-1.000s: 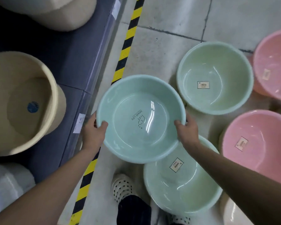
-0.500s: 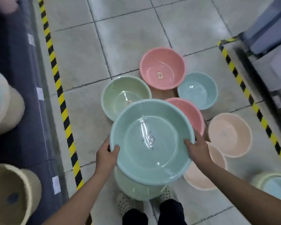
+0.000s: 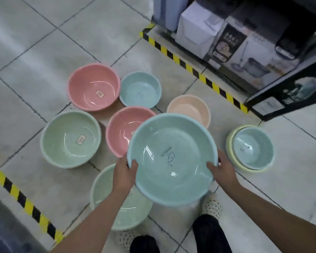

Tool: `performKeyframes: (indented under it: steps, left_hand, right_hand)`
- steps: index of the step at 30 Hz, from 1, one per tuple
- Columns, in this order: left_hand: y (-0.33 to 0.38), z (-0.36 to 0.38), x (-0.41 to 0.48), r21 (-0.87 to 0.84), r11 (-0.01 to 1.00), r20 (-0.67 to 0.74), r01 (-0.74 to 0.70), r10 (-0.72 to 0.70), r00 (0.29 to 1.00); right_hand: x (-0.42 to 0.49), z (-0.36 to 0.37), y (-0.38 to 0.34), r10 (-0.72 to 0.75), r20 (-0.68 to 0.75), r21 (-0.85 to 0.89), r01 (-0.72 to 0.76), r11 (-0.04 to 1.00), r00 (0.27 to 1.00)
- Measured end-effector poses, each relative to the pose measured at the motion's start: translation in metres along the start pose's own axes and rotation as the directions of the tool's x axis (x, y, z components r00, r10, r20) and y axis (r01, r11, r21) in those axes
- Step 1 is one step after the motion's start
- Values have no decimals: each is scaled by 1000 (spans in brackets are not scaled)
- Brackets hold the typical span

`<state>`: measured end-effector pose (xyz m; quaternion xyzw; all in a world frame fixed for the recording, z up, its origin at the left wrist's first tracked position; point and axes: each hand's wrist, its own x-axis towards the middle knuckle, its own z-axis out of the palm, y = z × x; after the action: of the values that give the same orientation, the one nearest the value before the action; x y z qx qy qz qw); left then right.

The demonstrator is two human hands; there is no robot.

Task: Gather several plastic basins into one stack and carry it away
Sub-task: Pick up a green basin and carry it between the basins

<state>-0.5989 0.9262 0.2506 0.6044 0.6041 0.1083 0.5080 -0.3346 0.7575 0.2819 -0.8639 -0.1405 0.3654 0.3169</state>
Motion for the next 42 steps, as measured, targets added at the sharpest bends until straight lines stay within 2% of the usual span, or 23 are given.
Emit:
performKeyframes:
  steps: [3,9,16,21,26,33,38,42]
  left_hand:
    - [-9,48,7,101,995,53,-10,4,999]
    - [-40,134,30,129,991,42,-22,16,999]
    - [-113,218,67,165,986,7,30,-31,999]
    - [-173,250,94,244,966,-19,87,-85,996]
    - [-188,259,108,228,971,-87,77,-58,995]
    - [-187,257,110,234,972,-98,5,18,995]
    - [-189,264,113,183,981,-136,62,-37,990]
    - [-190,263,109,146,977,-128,155,-136,982]
  right_hand:
    - [18,-23,45,76,45,-24,-75,997,996]
    - [80,-33,121,136,116,-89,-126,988,984]
    - [159,5,211,250,129,-172,-227,959,959]
    - [188,39,255,251,157,-209,-216,954,955]
    - [199,57,263,209,148,-91,-197,976,967]
    - [199,67,258,208,146,2,-211,978,967]
    - [212,72,251,232,189,4,-237,971,954]
    - [212,75,249,250,189,-14,-252,968,949]
